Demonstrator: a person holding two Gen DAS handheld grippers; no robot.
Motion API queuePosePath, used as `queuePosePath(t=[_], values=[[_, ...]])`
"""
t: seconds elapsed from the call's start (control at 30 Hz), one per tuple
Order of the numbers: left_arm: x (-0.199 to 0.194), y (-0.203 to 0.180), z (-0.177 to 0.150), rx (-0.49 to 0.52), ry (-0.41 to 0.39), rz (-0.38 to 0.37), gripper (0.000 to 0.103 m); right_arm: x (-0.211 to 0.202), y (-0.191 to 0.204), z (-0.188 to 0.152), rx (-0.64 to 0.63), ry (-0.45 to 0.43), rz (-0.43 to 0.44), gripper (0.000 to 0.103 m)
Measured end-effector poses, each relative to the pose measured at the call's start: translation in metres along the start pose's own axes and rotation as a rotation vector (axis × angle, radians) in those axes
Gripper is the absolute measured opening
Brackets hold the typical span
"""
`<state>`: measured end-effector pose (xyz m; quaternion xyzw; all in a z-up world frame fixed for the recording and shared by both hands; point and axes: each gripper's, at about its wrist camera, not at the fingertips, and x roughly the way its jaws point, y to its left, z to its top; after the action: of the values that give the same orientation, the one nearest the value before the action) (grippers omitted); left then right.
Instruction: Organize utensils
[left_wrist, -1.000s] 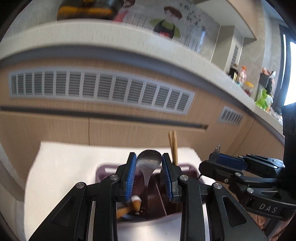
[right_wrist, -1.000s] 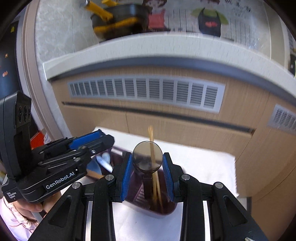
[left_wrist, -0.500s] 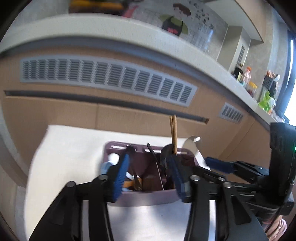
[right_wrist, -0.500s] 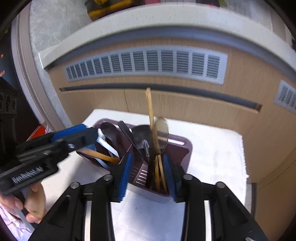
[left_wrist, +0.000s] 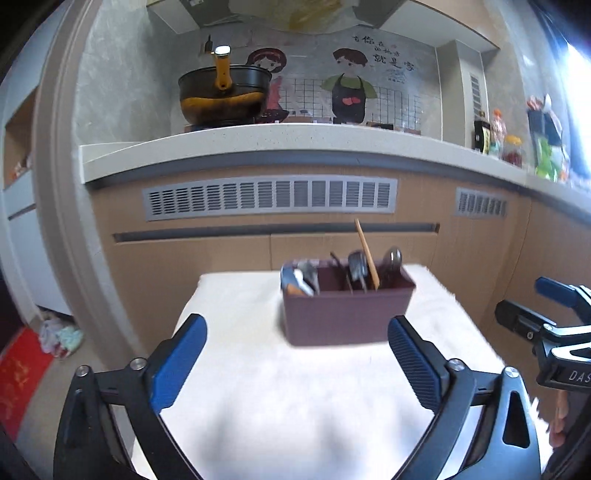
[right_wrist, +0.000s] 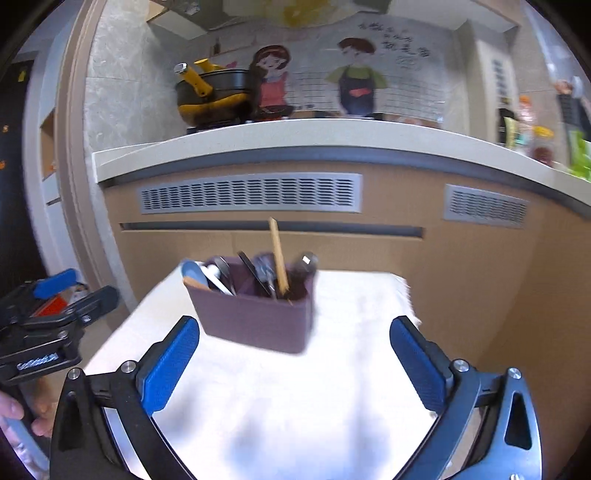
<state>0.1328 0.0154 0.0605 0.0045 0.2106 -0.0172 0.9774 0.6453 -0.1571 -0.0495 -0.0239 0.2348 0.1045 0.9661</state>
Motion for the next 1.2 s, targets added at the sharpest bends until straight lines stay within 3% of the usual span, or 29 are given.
queuePosePath(t=[0.2,0.4,0.5,0.83,0.87,0.9,1.0,1.1,1.2], values=[[-0.024,-0.01,-0.04,0.009,0.03,-0.004,0.102,0.079,-0.006,-0.003,0.007,0.012,-0.103,0.103],[-0.032,-0.018,-0.059,0.015,0.081,-0.017,0.102,0.19,-0.01,0.026,0.065,0.039,-0.095,0.103],[-0.033,-0.019,-0.06,0.01,0.094,-0.02,0.102,0.185,-0.019,0.017,0.076,0.044,-0.086,0.103],[-0.031,-0.017,-0.058,-0.015,0.105,-0.037,0.102,0.257,-0.021,0.059,0.07,0.058,-0.083,0.103],[-0.03,-0.017,-0.058,-0.015,0.108,-0.038,0.102,0.233,-0.019,0.049,0.069,0.057,-0.082,0.103],[-0.03,-0.017,-0.058,-0.016,0.111,-0.038,0.102,0.25,-0.018,0.057,0.067,0.057,-0.082,0.103],[-0.03,-0.015,-0.058,-0.024,0.113,-0.041,0.102,0.208,-0.016,0.043,0.066,0.057,-0.079,0.103],[-0.029,-0.015,-0.058,-0.023,0.117,-0.041,0.102,0.227,-0.014,0.058,0.064,0.056,-0.074,0.103],[-0.028,-0.015,-0.057,-0.021,0.12,-0.044,0.102,0.27,-0.019,0.082,0.061,0.054,-0.075,0.103]])
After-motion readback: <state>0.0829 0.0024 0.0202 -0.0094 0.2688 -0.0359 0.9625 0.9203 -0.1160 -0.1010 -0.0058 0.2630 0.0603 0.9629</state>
